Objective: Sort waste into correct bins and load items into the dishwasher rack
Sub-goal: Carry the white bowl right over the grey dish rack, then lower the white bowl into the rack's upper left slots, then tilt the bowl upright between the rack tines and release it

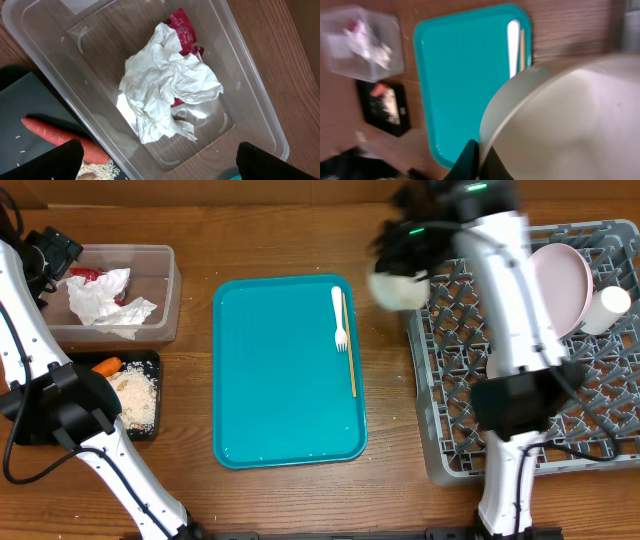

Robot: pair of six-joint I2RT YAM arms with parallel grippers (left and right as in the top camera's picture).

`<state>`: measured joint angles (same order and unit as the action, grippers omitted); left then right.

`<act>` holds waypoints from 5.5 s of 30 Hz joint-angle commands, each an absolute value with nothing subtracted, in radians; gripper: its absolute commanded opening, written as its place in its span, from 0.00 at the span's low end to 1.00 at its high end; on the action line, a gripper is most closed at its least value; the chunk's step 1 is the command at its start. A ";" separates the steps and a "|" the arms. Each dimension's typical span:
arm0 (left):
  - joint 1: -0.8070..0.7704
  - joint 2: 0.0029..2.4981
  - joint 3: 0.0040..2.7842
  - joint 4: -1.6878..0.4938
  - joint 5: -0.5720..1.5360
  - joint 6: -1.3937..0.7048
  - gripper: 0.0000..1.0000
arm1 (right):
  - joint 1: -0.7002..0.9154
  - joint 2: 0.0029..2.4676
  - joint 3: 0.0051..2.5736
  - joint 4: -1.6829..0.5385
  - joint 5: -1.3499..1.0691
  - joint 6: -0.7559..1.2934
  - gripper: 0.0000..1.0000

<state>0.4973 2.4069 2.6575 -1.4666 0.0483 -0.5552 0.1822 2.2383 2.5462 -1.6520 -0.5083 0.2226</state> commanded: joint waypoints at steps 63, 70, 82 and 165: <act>0.494 2.402 2.652 -1.465 0.041 -0.550 1.00 | -0.255 2.170 2.014 -1.212 -1.109 -0.074 0.11; 0.494 2.402 2.652 -1.465 0.041 -0.550 1.00 | -0.261 2.169 2.015 -1.179 -0.955 0.057 0.17; 0.494 2.402 2.652 -1.465 0.041 -0.550 1.00 | -0.267 2.140 2.150 -1.309 -0.865 0.105 0.17; 0.494 2.402 2.652 -1.465 0.041 -0.550 1.00 | -0.282 2.125 1.837 -0.937 -1.206 0.133 0.09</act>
